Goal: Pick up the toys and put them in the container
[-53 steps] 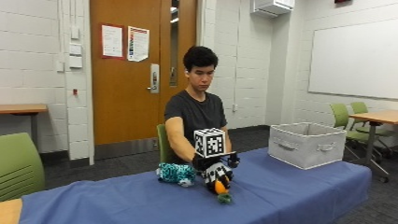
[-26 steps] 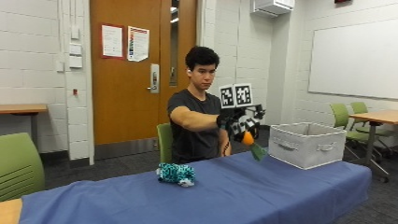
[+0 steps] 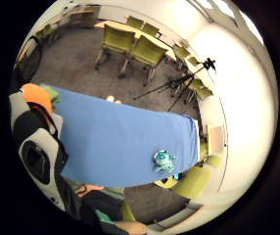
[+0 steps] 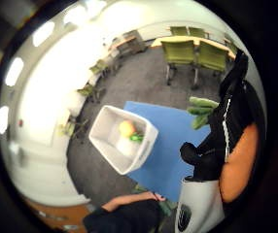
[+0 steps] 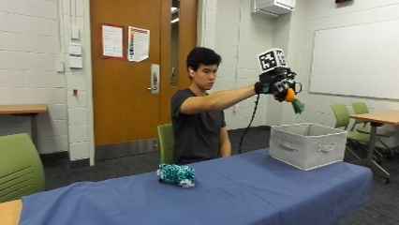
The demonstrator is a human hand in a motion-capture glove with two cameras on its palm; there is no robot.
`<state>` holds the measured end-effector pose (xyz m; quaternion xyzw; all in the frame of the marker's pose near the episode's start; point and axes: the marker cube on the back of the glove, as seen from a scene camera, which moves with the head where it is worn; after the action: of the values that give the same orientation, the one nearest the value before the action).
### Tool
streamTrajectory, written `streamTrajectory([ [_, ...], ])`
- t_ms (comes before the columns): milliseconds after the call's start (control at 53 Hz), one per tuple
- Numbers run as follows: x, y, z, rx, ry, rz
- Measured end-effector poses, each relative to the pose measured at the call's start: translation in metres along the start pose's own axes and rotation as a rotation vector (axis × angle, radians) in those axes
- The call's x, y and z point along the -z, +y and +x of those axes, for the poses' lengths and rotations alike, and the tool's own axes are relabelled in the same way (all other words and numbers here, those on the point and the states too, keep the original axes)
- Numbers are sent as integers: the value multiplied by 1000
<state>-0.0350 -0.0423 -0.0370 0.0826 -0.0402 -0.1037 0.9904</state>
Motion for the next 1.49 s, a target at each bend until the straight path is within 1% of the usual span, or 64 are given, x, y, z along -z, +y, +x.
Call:
streamTrajectory([
  [38, 3, -2, -17, 31, -18, 1],
  [75, 7, -2, -36, 94, -47, 2],
  [132, 16, 2, -82, 298, -152, 10],
  [170, 20, 2, -110, 378, -206, 11],
  [208, 20, -3, -128, 363, -195, 10],
  [264, 16, -12, -155, 268, -143, 4],
  [283, 16, -14, -166, 256, -141, 1],
  [321, 12, -16, -184, 285, -116, 3],
  [359, 7, -18, -188, 344, -88, 7],
  [415, -5, -29, -173, 454, -126, -1],
  [453, -15, -37, -164, 490, -120, -2],
  [528, -27, -40, -178, 484, -122, -8],
  [585, -31, -36, -200, 466, -224, -40],
  [661, -40, -29, -226, 510, -327, -110],
  [698, -53, -31, -225, 478, -243, -162],
  [755, -74, -38, -217, 381, -96, -248],
  [868, -82, -36, -212, 405, -147, -335],
  [944, -85, -37, -200, 427, -88, -317],
  [1019, -86, -39, -176, 507, -9, -279],
  [1038, -86, -39, -170, 508, 13, -272],
  [1132, -77, -36, -171, 346, -98, -279],
  [1208, -72, -30, -160, 354, -74, -254],
  [1302, -56, -4, -196, 294, -11, -219],
  [1378, -50, 6, -161, 316, 67, -192],
  [1453, -37, 22, -140, 336, -41, -189],
  [1491, -27, 35, -130, 410, -138, -190],
])
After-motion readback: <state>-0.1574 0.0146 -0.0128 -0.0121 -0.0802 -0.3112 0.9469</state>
